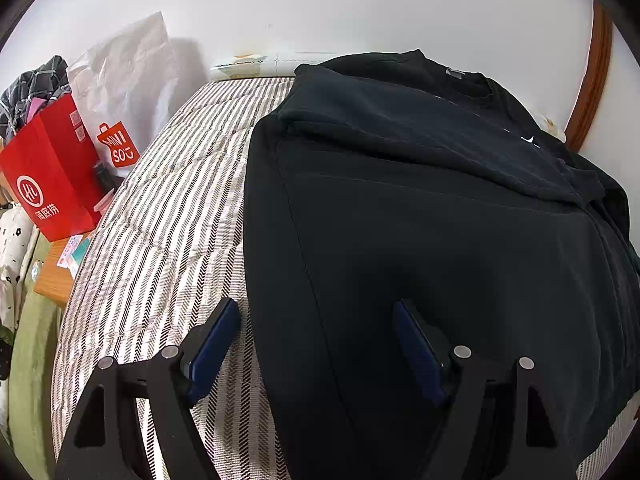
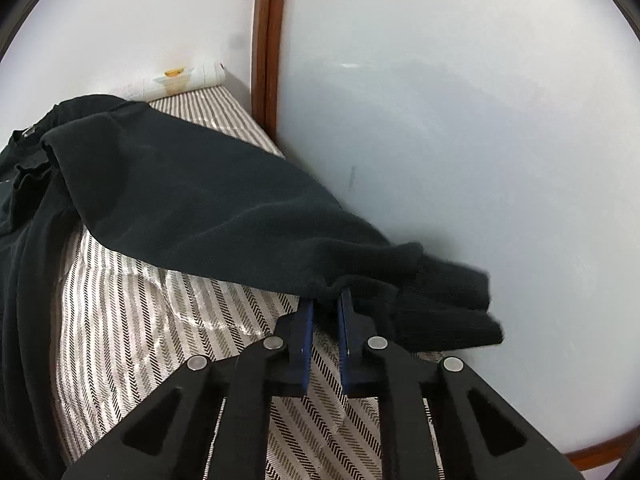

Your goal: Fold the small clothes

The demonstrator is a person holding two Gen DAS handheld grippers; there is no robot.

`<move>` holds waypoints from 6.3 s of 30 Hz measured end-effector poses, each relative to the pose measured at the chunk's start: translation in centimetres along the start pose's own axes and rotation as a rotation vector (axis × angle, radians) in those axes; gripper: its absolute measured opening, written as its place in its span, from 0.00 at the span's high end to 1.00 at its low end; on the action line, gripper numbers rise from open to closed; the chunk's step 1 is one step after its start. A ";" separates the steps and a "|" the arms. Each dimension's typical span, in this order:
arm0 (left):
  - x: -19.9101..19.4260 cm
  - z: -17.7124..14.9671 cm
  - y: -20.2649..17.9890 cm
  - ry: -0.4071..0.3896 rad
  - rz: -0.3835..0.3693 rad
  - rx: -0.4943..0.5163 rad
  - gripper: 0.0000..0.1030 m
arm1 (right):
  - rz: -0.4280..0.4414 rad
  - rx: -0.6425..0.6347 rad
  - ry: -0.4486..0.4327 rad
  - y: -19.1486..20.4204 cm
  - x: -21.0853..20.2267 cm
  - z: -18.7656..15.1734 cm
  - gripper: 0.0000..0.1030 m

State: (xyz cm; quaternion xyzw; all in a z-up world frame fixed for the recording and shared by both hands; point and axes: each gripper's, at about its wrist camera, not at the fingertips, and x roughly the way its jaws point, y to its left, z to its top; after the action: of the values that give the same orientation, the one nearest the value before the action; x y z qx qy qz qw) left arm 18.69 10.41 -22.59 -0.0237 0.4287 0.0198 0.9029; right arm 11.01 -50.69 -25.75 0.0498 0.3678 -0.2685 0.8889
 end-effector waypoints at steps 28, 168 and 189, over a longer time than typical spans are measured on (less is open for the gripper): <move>-2.8 -0.3 6.0 0.014 -0.037 -0.162 0.22 | 0.530 -0.376 -0.449 34.3 -21.8 16.1 0.92; 4.4 18.1 2.1 -0.170 -0.106 -0.113 0.95 | 0.325 -0.308 -0.098 26.7 -4.0 10.5 0.76; 2.8 14.2 0.4 -0.115 0.002 -0.035 0.78 | 0.278 -0.253 -0.046 21.6 -5.7 8.3 0.66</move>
State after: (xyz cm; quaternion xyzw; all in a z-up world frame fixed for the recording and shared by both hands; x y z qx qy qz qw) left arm 31.41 11.67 -15.87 -0.0381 0.3757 0.0297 0.9255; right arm 24.03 -32.15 -18.21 -0.0183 0.3679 -0.0959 0.9247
